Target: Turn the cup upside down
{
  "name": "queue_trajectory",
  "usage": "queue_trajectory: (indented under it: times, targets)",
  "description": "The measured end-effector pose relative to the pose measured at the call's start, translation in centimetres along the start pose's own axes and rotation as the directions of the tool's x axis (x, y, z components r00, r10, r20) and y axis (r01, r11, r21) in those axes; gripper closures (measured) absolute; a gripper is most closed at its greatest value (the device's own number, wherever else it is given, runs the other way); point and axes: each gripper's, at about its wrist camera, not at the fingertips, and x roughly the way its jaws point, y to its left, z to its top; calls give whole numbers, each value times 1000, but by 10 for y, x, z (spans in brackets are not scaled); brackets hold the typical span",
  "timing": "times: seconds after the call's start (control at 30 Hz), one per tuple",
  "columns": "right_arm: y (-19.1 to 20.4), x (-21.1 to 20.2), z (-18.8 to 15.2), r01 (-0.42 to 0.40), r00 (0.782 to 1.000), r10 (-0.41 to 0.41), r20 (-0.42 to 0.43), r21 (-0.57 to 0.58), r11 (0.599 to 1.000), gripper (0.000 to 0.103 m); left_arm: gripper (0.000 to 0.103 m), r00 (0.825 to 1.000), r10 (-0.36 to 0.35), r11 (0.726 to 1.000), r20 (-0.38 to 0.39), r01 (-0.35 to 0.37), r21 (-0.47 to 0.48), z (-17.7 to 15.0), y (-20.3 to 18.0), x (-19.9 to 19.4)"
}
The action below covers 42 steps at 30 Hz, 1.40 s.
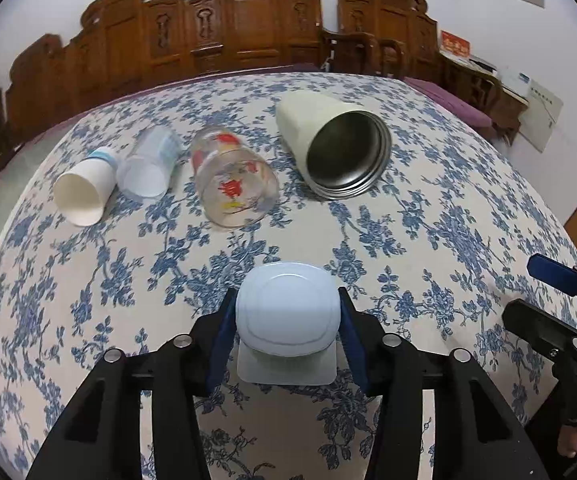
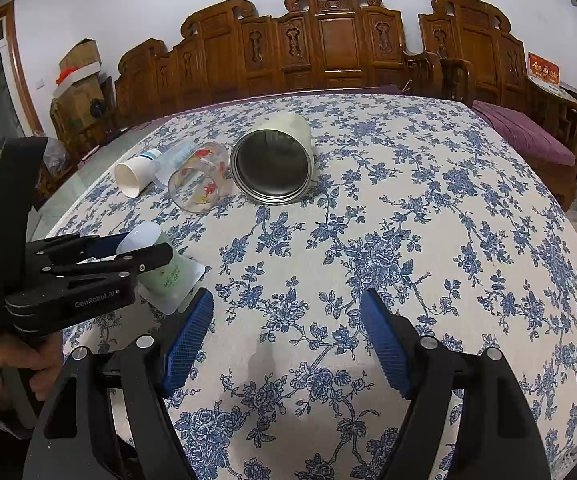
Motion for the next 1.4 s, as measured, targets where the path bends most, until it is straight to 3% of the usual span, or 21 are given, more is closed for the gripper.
queue_trajectory:
  times: [0.07, 0.33, 0.53, 0.67, 0.83, 1.4]
  targets:
    - [-1, -2, 0, 2, 1000, -2, 5, 0, 1000, 25, 45, 1000, 3, 1000, 9, -3, -6, 0, 2, -4]
    - [0, -6, 2, 20, 1000, -20, 24, -2, 1000, 25, 32, 1000, 7, 999, 27, -6, -36, -5, 14, -24]
    - [7, -17, 4, 14, 999, -14, 35, 4, 1000, 25, 9, 998, 25, 999, 51, -23, -46, -11, 20, -46]
    - [14, -26, 7, 26, 999, -25, 48, -8, 1000, 24, 8, 997, 51, 998, 65, -48, -52, -18, 24, -64]
    - [23, -37, 7, 16, 998, -16, 55, 13, 1000, 7, 8, 996, 68, 995, 65, -63, -78, -28, 31, -87]
    - [55, -91, -5, 28, 994, -29, 110, 13, 1000, 5, 8, 988, 81, 991, 134, -65, -120, -53, 42, -163]
